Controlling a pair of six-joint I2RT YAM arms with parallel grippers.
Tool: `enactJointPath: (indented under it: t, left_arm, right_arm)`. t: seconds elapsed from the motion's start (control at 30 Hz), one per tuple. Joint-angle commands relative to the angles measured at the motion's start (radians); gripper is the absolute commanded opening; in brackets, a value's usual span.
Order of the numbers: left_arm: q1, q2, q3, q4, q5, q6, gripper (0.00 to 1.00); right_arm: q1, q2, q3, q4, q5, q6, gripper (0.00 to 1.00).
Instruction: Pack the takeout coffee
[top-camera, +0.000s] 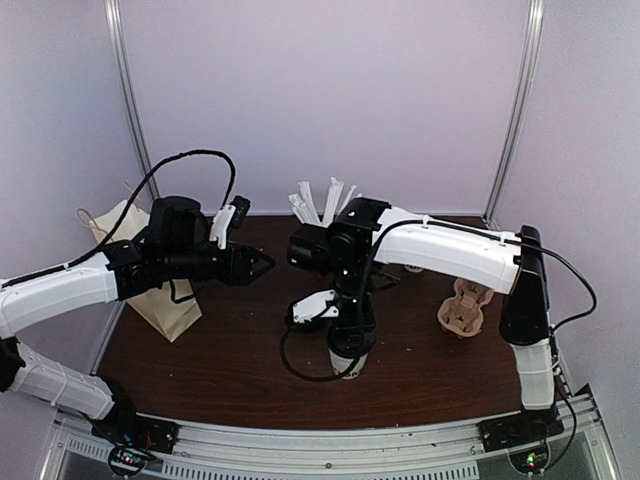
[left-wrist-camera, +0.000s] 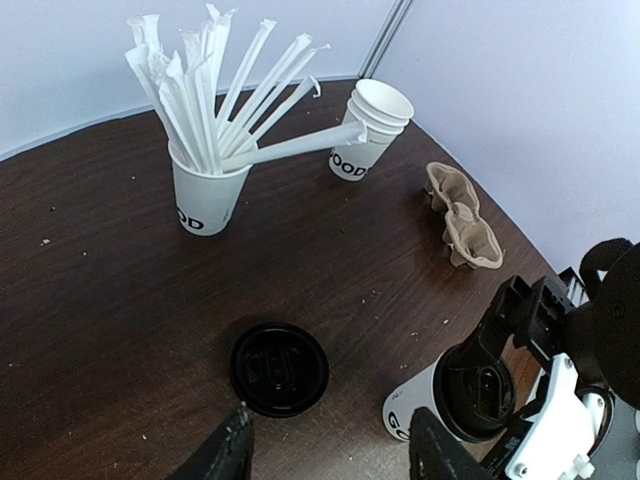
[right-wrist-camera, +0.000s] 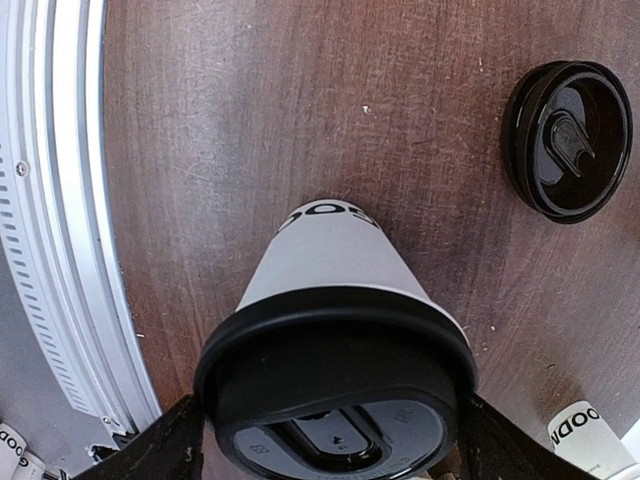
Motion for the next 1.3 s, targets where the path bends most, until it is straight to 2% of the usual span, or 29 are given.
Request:
enactJointPath:
  t: [0.0, 0.4, 0.6, 0.77, 0.93, 1.07, 1.27]
  left_arm:
    - [0.008, 0.015, 0.004, 0.056, 0.020, -0.010, 0.54]
    - [0.006, 0.053, -0.003, 0.037, 0.098, -0.054, 0.54]
    - [-0.049, 0.107, 0.025, -0.040, 0.137, -0.098, 0.52]
    - [-0.125, 0.180, 0.078, -0.110, 0.140, -0.177, 0.48]
    - [-0.167, 0.298, 0.167, -0.248, 0.147, -0.256, 0.43]
    - [-0.170, 0.338, 0.151, -0.146, 0.219, -0.321, 0.43]
    - [-0.173, 0.384, 0.182, -0.122, 0.269, -0.358, 0.44]
  right_arm:
    - [0.007, -0.032, 0.015, 0.002, 0.026, 0.002, 0.88]
    - [0.002, -0.135, -0.007, 0.003, 0.020, 0.010, 0.93]
    - [-0.095, -0.266, -0.091, 0.037, -0.040, 0.025, 0.90]
    - [-0.263, -0.432, -0.296, 0.219, -0.216, 0.095, 0.85]
    - [-0.430, -0.627, -0.649, 0.523, -0.512, 0.209, 0.78]
    - [-0.436, -0.614, -0.752, 0.551, -0.647, 0.244, 0.78]
    - [-0.435, -0.580, -0.833, 0.627, -0.717, 0.268, 0.85]
